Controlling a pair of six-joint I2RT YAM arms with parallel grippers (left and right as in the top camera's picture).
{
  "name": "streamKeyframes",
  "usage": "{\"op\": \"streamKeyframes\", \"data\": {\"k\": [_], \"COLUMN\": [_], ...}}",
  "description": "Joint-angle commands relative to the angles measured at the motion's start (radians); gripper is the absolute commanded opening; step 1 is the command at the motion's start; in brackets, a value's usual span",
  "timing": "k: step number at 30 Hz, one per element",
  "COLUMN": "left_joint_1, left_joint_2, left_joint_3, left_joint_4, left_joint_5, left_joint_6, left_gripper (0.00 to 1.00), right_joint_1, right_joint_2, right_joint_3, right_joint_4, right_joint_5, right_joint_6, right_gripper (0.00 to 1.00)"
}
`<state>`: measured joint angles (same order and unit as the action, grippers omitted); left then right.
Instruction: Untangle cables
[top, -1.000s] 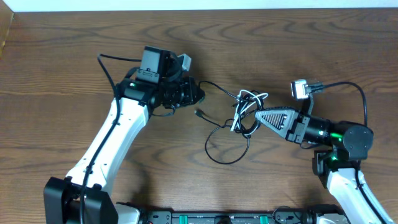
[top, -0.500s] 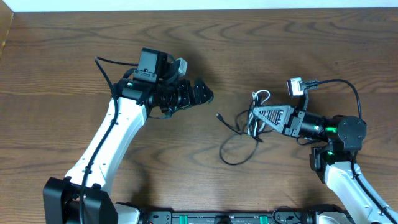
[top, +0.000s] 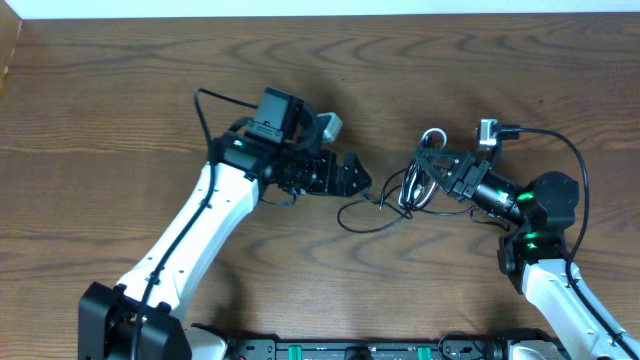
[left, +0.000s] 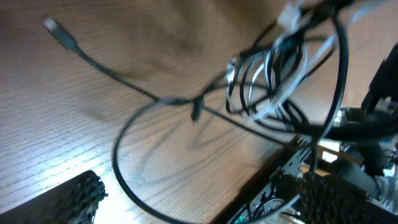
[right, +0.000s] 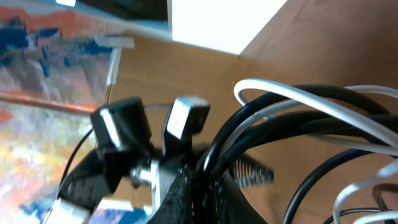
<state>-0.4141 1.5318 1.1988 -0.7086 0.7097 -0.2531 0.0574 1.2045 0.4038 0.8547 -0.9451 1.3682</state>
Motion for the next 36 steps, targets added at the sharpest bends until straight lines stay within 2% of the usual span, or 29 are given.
{"op": "streamKeyframes", "data": {"k": [1, 4, 8, 12, 19, 24, 27, 29, 36], "left_joint_1": [-0.029, -0.044, -0.045, -0.046, -0.046, -0.046, -0.046, -0.049, -0.119], "left_joint_2": [0.003, -0.002, -0.047, -0.19, -0.456, -0.58, -0.636, -0.668, -0.631], "left_joint_3": [-0.002, -0.002, -0.002, -0.002, -0.003, -0.088, -0.205, -0.318, -0.589], "left_joint_4": [0.0, 0.0, 0.002, 0.002, -0.069, -0.123, -0.053, 0.052, 0.535], "left_joint_5": [-0.094, -0.185, -0.175, -0.162, -0.382, -0.417, -0.42, -0.414, -0.325], "left_joint_6": [-0.025, -0.156, -0.274, -0.296, -0.425, -0.497, -0.55, -0.597, -0.714], "left_gripper": [1.0, 1.0, 1.0, 1.0, 1.0, 1.0, 1.0, 1.0, 1.0], "right_joint_1": [-0.004, -0.004, -0.003, -0.003, 0.028, 0.06, 0.062, 0.063, 0.069], "right_joint_2": [0.0, 0.0, 0.0, 0.0, 0.0, 0.0, 0.0, 0.0, 0.0], "right_joint_3": [0.019, 0.019, 0.019, 0.02, 0.051, 0.127, 0.168, 0.193, 0.246], "right_joint_4": [-0.001, -0.038, -0.048, -0.057, -0.076, -0.212, -0.298, -0.348, -0.468], "right_joint_5": [0.131, 0.206, 0.3, 0.384, 0.475, 0.498, 0.494, 0.486, 0.472], "right_joint_6": [0.037, 0.142, 0.159, 0.192, 0.205, 0.165, 0.157, 0.157, 0.165], "right_gripper": [0.04, 0.02, 0.01, 0.02, 0.02, 0.02, 0.01, 0.01, 0.02]}}
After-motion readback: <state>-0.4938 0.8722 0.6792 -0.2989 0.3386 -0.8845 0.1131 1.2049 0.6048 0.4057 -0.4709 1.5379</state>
